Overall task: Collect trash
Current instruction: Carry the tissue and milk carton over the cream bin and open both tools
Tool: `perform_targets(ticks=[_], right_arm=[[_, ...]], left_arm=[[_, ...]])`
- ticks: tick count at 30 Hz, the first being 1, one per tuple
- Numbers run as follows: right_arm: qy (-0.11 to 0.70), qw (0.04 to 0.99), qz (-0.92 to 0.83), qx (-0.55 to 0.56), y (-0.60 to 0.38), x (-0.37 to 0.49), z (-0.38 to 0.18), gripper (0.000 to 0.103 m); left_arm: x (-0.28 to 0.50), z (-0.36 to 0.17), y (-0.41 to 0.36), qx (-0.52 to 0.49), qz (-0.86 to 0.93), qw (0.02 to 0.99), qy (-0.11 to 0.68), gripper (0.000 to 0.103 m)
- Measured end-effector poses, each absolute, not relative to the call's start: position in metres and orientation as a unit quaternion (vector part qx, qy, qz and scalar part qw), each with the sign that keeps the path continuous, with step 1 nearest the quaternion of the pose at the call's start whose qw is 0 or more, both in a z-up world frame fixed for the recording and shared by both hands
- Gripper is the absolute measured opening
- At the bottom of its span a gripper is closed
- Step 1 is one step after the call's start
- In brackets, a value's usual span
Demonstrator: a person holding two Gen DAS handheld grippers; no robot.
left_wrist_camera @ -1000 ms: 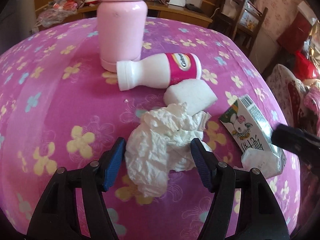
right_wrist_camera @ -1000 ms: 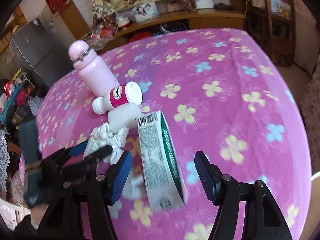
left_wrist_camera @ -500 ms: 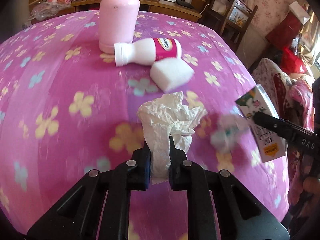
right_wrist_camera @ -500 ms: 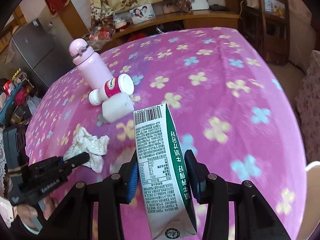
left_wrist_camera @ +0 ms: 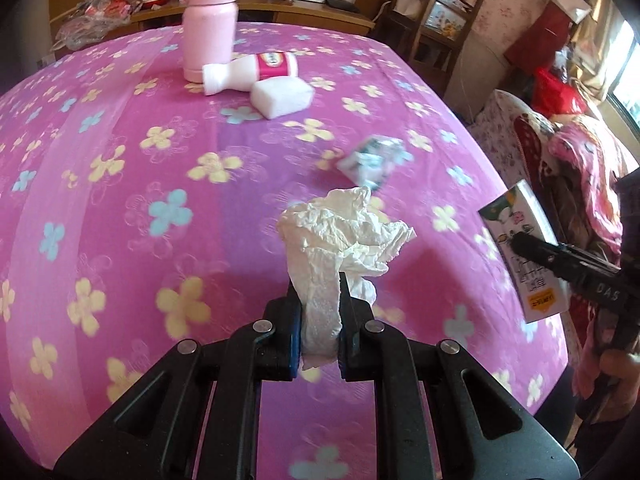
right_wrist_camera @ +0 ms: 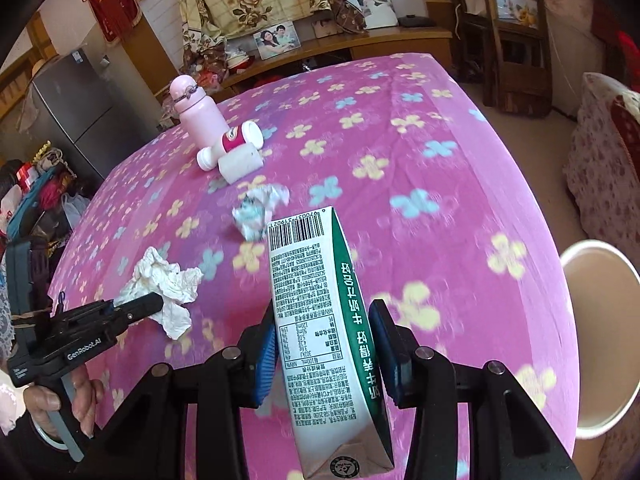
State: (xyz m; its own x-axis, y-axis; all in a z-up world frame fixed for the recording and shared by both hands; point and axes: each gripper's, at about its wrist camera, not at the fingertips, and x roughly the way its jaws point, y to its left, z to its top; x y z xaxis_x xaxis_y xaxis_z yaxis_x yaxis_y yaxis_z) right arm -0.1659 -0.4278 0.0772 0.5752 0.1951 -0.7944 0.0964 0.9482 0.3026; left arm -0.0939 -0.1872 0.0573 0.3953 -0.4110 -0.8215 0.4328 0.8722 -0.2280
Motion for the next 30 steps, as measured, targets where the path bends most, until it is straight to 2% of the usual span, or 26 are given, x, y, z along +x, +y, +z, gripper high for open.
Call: perform_targets(ticks=[12, 30], right_arm=[[0.458, 0.872, -0.003, 0.173, -0.450, -0.205, 0.072, 0.042], [0.449, 0.871, -0.067, 0.189, -0.517, -0.248, 0.071, 0.042]], left_arm=[[-0.137, 0.071, -0.237, 0.053, -0.285, 0.838, 0.462, 0.011], [-0.161, 0.070, -0.340, 0.078, -0.356, 0.805, 0.468, 0.011]])
